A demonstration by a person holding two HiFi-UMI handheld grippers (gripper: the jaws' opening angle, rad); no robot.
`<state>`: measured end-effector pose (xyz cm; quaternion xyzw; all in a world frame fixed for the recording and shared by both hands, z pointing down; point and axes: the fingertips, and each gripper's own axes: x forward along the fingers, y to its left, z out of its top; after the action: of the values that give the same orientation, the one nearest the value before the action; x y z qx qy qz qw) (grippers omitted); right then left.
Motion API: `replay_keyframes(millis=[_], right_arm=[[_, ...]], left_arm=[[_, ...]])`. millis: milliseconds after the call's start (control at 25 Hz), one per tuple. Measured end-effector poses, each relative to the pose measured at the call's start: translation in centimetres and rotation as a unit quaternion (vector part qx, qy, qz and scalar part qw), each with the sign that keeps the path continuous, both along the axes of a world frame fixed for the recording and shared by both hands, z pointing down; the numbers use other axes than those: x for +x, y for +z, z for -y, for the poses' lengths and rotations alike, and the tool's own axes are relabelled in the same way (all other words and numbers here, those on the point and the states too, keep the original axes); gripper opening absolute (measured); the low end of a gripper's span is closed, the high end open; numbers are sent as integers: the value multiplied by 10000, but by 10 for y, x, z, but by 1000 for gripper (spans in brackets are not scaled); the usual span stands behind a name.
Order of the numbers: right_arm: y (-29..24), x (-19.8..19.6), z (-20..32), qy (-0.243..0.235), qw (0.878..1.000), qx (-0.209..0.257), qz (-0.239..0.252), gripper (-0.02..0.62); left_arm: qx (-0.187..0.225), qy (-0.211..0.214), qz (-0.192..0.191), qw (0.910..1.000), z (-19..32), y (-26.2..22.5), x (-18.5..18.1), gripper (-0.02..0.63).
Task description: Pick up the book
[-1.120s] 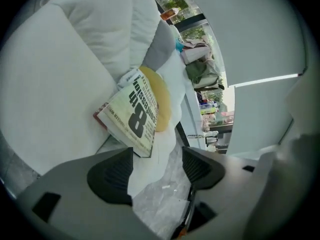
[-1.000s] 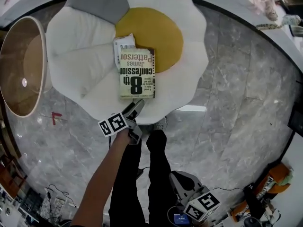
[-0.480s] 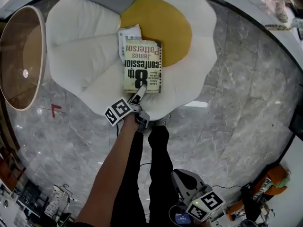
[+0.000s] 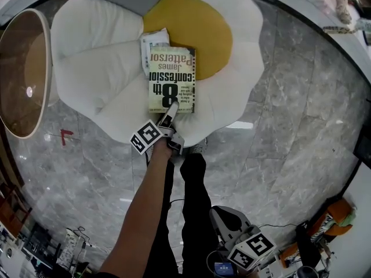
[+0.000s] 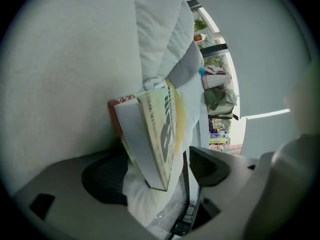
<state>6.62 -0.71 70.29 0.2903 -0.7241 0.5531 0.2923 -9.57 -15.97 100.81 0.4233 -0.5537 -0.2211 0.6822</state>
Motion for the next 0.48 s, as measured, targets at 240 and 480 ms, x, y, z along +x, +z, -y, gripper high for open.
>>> replay_keyframes(millis=[240,480], right_arm=[[5,2,-7,36,10000,-66,7,18],[2,2,-9,92,9999,-66,7,18]], left_arm=[[-67,-308,-210,9993,5,7,-4,380],[-201,-170,-232,9994,-3,8,-4,222]])
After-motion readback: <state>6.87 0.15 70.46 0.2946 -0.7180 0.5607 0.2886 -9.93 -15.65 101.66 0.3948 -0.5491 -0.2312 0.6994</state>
